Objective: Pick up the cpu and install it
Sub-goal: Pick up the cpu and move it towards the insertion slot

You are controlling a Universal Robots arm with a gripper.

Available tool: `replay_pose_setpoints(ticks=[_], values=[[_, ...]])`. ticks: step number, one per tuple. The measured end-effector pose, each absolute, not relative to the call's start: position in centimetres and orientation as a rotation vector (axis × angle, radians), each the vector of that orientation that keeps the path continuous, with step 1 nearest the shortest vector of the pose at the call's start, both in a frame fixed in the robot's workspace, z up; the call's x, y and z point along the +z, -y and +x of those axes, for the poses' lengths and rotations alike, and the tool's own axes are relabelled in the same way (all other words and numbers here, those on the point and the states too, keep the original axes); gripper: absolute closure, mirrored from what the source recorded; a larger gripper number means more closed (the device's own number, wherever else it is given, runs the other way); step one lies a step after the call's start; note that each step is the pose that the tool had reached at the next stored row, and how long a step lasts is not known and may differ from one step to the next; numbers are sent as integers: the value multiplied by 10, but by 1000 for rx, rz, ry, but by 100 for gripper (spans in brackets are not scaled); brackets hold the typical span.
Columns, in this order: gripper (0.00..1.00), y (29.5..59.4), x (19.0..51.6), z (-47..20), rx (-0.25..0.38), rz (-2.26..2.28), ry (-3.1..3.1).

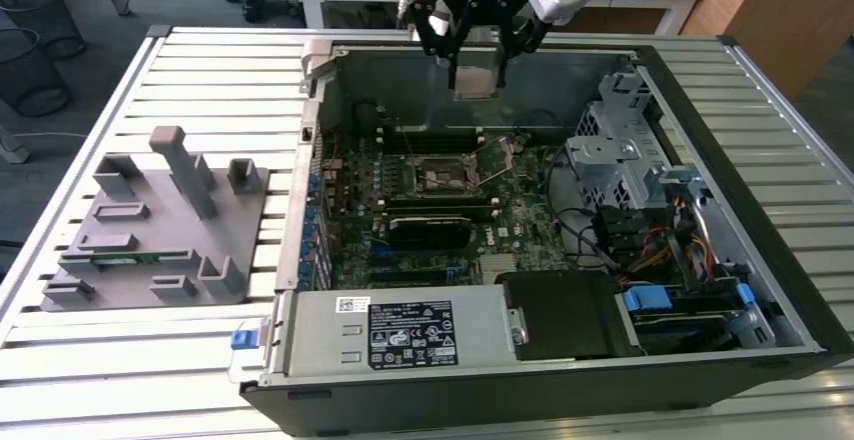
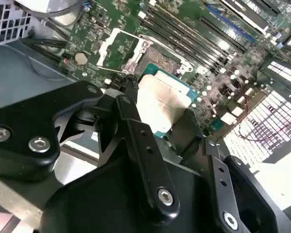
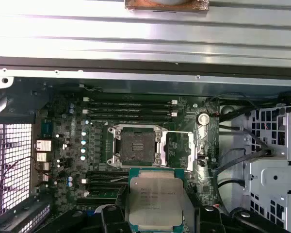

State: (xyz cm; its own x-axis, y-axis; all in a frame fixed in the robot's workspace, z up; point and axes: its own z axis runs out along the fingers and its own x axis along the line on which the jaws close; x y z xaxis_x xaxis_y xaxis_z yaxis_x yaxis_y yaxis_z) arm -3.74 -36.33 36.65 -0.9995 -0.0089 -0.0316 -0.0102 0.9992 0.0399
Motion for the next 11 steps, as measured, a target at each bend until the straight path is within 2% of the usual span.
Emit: replay_pose_setpoints(ticks=[2, 11], values=[[47, 363, 366, -60, 62, -15, -3110], [47, 363, 366, -72, 62, -15, -3110]])
